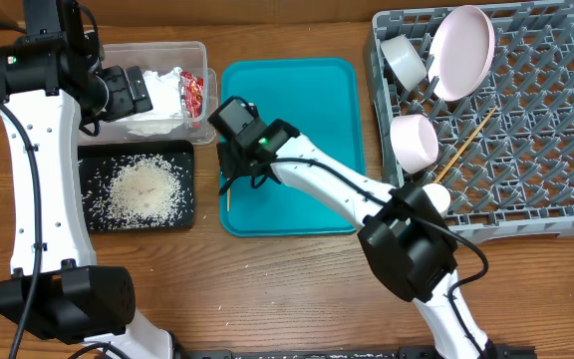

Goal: Sort waste into correct bins and load items into the dishwasher
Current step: 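Move the right gripper to the remaining chopstick at the tray's left edge, then grasp the second chopstick with the right gripper and lift it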

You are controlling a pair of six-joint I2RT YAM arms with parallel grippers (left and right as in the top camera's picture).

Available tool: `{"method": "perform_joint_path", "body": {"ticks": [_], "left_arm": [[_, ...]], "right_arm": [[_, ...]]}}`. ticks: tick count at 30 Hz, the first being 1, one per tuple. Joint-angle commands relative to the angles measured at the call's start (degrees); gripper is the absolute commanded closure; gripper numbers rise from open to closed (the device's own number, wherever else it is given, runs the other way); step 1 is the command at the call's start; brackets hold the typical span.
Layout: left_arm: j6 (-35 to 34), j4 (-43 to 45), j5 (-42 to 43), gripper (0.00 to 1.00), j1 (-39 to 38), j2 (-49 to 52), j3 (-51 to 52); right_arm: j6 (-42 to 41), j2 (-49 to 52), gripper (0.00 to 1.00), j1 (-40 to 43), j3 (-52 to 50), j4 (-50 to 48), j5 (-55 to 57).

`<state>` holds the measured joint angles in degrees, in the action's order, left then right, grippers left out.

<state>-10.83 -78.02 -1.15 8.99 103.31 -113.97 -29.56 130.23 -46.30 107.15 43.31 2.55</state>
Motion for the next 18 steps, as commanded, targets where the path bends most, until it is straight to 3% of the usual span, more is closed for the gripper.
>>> {"method": "perform_joint_path", "body": {"ticks": [1,18], "left_arm": [[-1.2,0.07,-0.35,0.0,-0.11,0.5,-1.27],[-1.22,0.07,-0.35,0.0,-0.11,0.5,-1.27]], "right_arm": [[1.14,3.37,0.43,-0.92,0.61,-0.2,2.36],[1.18,6.32,0.37,-3.3,0.61,-0.28,8.24]]}}
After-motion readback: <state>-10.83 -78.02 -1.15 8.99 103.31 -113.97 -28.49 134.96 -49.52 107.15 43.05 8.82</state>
